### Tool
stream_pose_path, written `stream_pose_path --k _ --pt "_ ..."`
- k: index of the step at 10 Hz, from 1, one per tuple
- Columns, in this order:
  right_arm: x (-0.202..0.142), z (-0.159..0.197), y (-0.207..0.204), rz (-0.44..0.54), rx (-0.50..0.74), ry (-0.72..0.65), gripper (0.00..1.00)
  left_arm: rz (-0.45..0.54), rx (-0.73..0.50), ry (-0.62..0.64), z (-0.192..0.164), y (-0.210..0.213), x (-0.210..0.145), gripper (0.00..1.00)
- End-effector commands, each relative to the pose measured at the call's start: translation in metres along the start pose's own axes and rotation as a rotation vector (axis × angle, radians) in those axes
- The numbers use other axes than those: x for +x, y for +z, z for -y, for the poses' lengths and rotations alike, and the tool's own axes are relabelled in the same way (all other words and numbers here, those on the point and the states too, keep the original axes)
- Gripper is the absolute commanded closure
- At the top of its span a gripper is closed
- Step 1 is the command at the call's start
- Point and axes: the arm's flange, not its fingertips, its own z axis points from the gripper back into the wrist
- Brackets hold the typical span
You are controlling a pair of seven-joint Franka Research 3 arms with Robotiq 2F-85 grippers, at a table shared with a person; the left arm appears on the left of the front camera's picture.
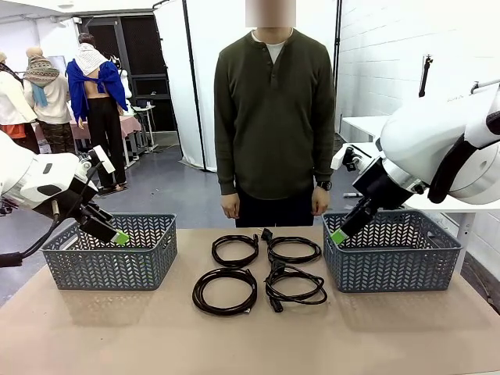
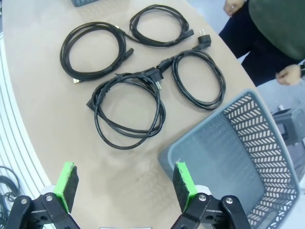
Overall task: Organize the cables according to human instructions.
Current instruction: Pick up a bundle of cables and place it in the basket indicated by the human.
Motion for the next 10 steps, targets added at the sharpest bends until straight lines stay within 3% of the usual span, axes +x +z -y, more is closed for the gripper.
stream_pose_path --k 1,10 --pt "0.0002 0.0026 -0.0032 0.022 0.018 -0.001 0.0 0.01 -0.008 0.008 -0.0018 -0.0022 -0.0009 0.0" --pt "0.0002 0.0026 -0.0032 0.022 0.018 -0.001 0.0 0.01 -0.008 0.008 -0.0018 -0.0022 -0.0009 0.0"
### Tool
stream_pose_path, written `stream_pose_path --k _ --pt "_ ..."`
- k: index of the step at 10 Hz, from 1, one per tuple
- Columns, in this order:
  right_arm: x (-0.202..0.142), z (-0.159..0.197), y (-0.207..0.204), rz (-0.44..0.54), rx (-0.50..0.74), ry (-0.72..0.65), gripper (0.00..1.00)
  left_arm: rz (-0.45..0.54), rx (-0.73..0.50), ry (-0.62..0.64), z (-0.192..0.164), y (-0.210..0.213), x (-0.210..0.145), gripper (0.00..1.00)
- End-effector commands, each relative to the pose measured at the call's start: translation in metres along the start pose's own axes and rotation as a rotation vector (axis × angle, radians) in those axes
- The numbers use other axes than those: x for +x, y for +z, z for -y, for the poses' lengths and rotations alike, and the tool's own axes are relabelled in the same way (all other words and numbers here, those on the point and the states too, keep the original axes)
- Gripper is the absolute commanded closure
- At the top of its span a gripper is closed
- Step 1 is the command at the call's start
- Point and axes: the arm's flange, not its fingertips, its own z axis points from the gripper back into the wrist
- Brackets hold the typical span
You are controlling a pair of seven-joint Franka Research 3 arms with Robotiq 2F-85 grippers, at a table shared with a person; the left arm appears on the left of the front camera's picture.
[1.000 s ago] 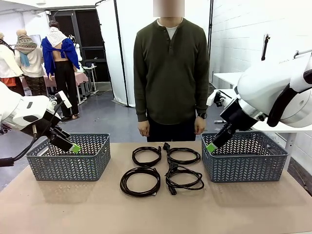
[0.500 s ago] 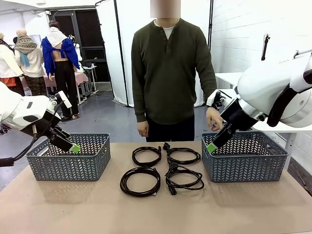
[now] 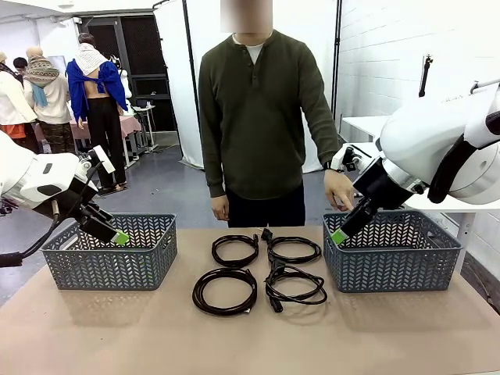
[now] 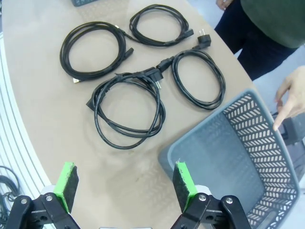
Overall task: Organize the cables according to human instructions.
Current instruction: Pick up a bundle of cables and place it in the basket indicated by the human.
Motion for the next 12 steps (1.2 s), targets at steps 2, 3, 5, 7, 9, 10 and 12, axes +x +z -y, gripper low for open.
stream_pose_path --k 2,3,5,7,9,10,12 --pt "0.0001 0.0028 -0.0033 0.023 0.02 -0.002 0.0 0.01 -0.008 0.008 -0.0018 -0.0022 -0.0009 0.0" --pt "0.0001 0.0028 -0.0033 0.023 0.02 -0.002 0.0 0.01 -0.008 0.008 -0.0018 -0.0022 -0.0009 0.0" --pt "0.0001 0.0028 -0.0033 0.023 0.02 -0.002 0.0 0.01 -0.008 0.008 -0.0018 -0.0022 -0.0009 0.0" --pt "0.0001 0.0028 -0.0033 0.023 0.02 -0.002 0.0 0.01 -0.008 0.008 -0.0018 -0.0022 -0.0009 0.0" --pt "0.0001 0.0028 -0.0033 0.023 0.02 -0.002 0.0 0.01 -0.008 0.008 -0.0018 -0.0022 -0.0009 0.0" --pt "0.0001 0.0028 -0.0033 0.023 0.02 -0.002 0.0 0.01 -0.008 0.008 -0.0018 -0.0022 -0.0009 0.0" --pt "0.0001 0.0028 -0.0033 0.023 0.02 -0.002 0.0 0.01 -0.008 0.008 -0.0018 -0.0022 -0.0009 0.0"
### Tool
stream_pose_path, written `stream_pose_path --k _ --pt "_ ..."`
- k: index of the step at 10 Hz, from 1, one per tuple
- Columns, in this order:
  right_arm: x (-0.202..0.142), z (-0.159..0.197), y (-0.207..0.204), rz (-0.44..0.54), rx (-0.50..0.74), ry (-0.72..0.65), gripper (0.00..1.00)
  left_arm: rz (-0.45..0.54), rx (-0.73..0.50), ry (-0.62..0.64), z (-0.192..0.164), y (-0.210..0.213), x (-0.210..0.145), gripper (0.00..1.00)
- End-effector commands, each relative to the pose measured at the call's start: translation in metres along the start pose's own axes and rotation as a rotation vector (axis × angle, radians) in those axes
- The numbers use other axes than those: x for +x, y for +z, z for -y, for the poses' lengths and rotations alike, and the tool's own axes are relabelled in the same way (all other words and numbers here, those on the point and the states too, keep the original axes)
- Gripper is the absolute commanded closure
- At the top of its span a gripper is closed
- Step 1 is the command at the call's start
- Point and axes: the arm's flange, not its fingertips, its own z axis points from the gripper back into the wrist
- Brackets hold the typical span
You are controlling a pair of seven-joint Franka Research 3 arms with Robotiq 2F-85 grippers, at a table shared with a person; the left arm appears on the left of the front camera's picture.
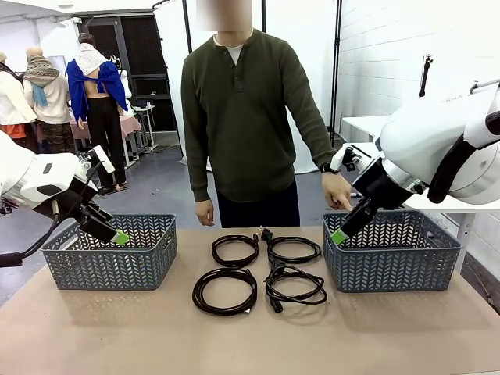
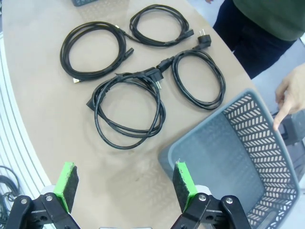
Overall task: Organize the cables according to human instructions.
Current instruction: Pick up a bundle of cables and place it in the basket indicated by the human.
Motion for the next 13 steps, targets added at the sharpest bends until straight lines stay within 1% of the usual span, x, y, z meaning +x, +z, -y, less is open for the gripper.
stream_pose_path --k 1,2,3,6,8,9,11,13 --pt "0.0 0.003 -0.003 0.024 0.02 -0.003 0.0 0.01 -0.008 0.008 -0.002 -0.002 -0.001 0.0" --pt "0.0 0.003 -0.003 0.024 0.02 -0.003 0.0 0.01 -0.008 0.008 -0.002 -0.002 -0.001 0.0" --pt "0.0 0.0 0.0 0.0 0.0 0.0 0.0 0.01 -0.008 0.008 -0.002 -0.002 -0.001 0.0" --pt "0.044 -0.013 -0.015 -0.103 -0.035 -0.101 0.0 0.01 -0.008 0.008 -0.002 -0.002 -0.001 0.0" --pt "0.064 -0.021 -0.03 -0.148 -0.062 -0.225 0.0 0.01 -0.008 0.008 -0.002 -0.002 -0.001 0.0" --pt "0.071 -0.025 -0.04 -0.184 -0.091 -0.296 0.0 0.01 -0.008 0.008 -0.002 -0.002 -0.001 0.0" --pt "0.084 -0.032 -0.064 -0.222 -0.101 -0.416 0.0 0.01 -0.008 0.008 -0.002 -0.002 -0.001 0.0" --pt "0.092 -0.034 -0.085 -0.255 -0.084 -0.472 0.0 0.01 -0.008 0.008 -0.002 -0.002 -0.001 0.0"
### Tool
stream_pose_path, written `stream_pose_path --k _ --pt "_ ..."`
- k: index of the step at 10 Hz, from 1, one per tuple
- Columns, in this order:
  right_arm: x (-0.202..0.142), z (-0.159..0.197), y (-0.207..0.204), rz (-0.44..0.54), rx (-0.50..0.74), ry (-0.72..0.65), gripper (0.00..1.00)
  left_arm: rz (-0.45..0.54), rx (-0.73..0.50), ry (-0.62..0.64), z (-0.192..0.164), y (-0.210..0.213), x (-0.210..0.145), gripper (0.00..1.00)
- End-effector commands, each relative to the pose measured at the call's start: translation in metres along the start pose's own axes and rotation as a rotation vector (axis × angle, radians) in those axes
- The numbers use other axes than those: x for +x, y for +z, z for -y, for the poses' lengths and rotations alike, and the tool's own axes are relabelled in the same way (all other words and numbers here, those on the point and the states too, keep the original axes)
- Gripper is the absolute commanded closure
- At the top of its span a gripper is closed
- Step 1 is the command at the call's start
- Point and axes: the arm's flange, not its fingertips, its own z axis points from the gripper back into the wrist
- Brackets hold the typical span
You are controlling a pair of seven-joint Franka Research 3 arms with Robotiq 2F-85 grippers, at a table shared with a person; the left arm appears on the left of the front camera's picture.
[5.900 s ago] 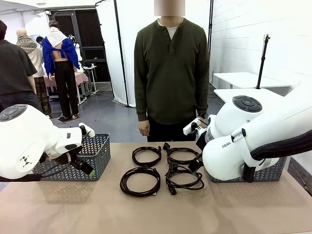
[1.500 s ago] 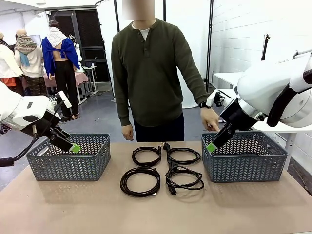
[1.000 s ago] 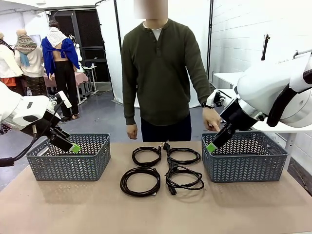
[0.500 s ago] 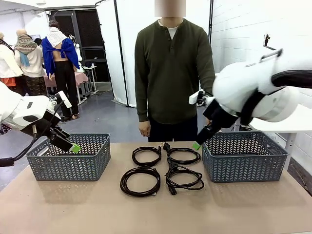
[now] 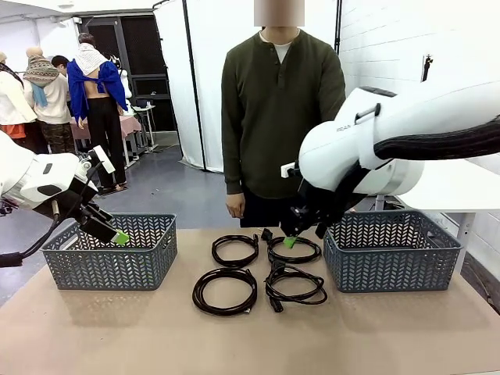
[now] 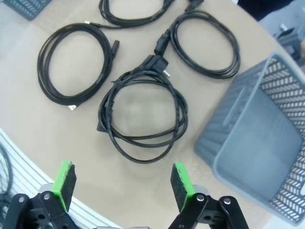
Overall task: Organize the cables according to human instructions.
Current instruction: Pick up a bundle of cables and place it in the basket indicated by the human.
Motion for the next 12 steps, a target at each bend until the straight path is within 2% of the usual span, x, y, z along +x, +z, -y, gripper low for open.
stream_pose_path --k 1,5,6,12 --pt "0.016 -0.007 -0.013 -0.05 0.01 -0.044 0.0 0.01 -0.007 0.008 -0.002 -0.002 -0.001 0.0" --pt "0.02 -0.011 -0.043 -0.131 -0.004 -0.054 0.0 0.01 -0.007 0.008 -0.002 -0.002 -0.001 0.0" --pt "0.012 -0.012 -0.038 -0.077 0.022 -0.043 0.0 0.01 -0.007 0.008 -0.002 -0.002 -0.001 0.0" --pt "0.014 -0.012 -0.038 -0.082 0.022 -0.042 0.0 0.01 -0.007 0.008 -0.002 -0.002 -0.001 0.0"
